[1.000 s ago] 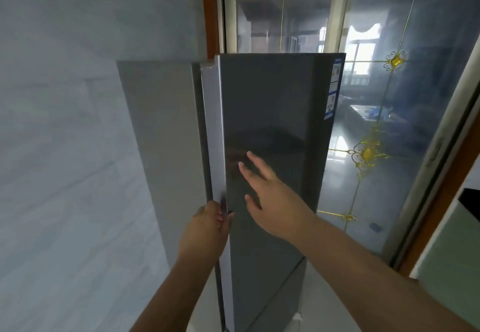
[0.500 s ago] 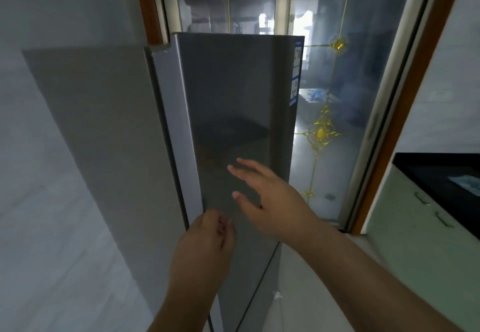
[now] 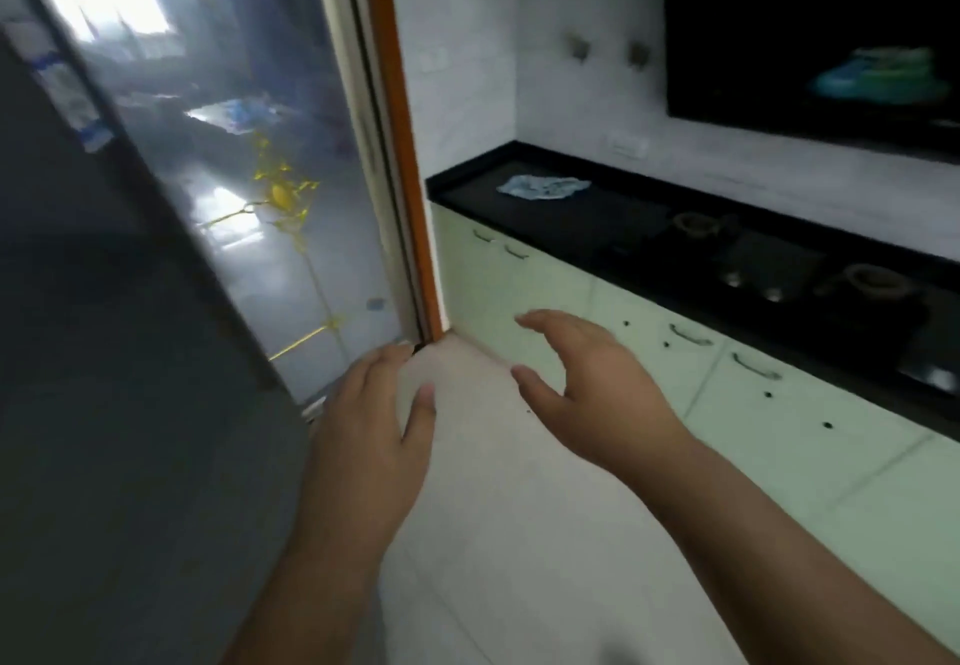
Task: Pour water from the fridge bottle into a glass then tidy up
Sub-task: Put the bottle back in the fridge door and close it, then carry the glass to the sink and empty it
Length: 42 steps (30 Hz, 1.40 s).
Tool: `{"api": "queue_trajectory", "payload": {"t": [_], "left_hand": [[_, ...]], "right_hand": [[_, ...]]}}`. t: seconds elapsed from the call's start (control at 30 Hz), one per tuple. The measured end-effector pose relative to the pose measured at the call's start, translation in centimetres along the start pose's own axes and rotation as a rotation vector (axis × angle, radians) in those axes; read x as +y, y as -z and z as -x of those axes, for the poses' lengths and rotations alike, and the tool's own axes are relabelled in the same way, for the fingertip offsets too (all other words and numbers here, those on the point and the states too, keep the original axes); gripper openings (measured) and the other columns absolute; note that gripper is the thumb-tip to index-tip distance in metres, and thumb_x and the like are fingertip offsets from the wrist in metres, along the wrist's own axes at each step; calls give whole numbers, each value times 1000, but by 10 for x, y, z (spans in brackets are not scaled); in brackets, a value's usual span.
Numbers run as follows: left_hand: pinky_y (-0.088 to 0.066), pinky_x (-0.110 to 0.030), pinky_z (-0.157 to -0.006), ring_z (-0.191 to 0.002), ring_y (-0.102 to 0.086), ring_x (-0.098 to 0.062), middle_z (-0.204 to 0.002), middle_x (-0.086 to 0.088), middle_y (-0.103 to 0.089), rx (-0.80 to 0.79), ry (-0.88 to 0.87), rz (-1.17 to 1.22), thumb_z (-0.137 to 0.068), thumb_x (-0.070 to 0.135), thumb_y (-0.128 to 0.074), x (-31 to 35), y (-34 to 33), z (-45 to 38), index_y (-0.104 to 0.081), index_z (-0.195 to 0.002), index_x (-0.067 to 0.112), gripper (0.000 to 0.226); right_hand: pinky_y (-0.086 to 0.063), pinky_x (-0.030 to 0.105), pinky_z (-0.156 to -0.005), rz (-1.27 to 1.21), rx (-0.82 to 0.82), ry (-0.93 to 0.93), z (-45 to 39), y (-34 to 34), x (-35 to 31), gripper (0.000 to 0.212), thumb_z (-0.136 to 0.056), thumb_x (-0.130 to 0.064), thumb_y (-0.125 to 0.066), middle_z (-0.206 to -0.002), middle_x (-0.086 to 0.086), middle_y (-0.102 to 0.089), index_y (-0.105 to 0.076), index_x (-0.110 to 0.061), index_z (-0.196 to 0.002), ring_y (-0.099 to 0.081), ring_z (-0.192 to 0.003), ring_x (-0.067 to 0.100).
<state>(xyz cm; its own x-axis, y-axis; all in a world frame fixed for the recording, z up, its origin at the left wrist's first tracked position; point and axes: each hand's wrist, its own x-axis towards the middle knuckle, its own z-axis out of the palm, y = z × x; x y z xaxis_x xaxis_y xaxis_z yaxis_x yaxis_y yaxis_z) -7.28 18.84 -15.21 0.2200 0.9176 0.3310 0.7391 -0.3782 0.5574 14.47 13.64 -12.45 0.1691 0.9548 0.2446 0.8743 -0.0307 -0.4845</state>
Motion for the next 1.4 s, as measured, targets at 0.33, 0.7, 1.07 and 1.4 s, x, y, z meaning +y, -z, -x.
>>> {"api": "queue_trajectory", "payload": {"t": [0.33,0.7,1.07,1.4], "left_hand": [[-44,-45,-110,-140,-49,-19,-151,6,-54,-422,-512,86,-102,42,-51,220,-173,-18,-56,-143,25,45],[-42,-36,-111,-139,-46,-6,-151,21,-48,-641,-774,102,-104,46,-48,424,-319,27,-51,-145,35,42],[-46,-38,-109,-135,-52,-12,-150,15,-51,-783,-842,137,-105,46,-50,588,-455,42,-53,-145,30,43],[-47,-40,-104,-135,-53,-15,-147,9,-56,-937,-984,77,-105,44,-49,712,-644,21,-56,-143,26,42]], "right_hand": [[-45,34,-107,100,284,-781,152,133,209,50,-100,-46,-53,-153,-17,-47,-45,-37,-149,-48,-136,13],[-47,34,-105,85,448,-1029,244,234,385,51,-100,-45,-54,-155,-18,-41,-44,-38,-150,-45,-139,10],[-52,31,-89,55,447,-1145,279,327,538,51,-98,-44,-59,-152,-17,-42,-46,-37,-147,-61,-101,12],[-51,36,-104,74,384,-1345,271,366,702,53,-100,-43,-59,-158,-9,-38,-43,-35,-150,-56,-127,16]]}}
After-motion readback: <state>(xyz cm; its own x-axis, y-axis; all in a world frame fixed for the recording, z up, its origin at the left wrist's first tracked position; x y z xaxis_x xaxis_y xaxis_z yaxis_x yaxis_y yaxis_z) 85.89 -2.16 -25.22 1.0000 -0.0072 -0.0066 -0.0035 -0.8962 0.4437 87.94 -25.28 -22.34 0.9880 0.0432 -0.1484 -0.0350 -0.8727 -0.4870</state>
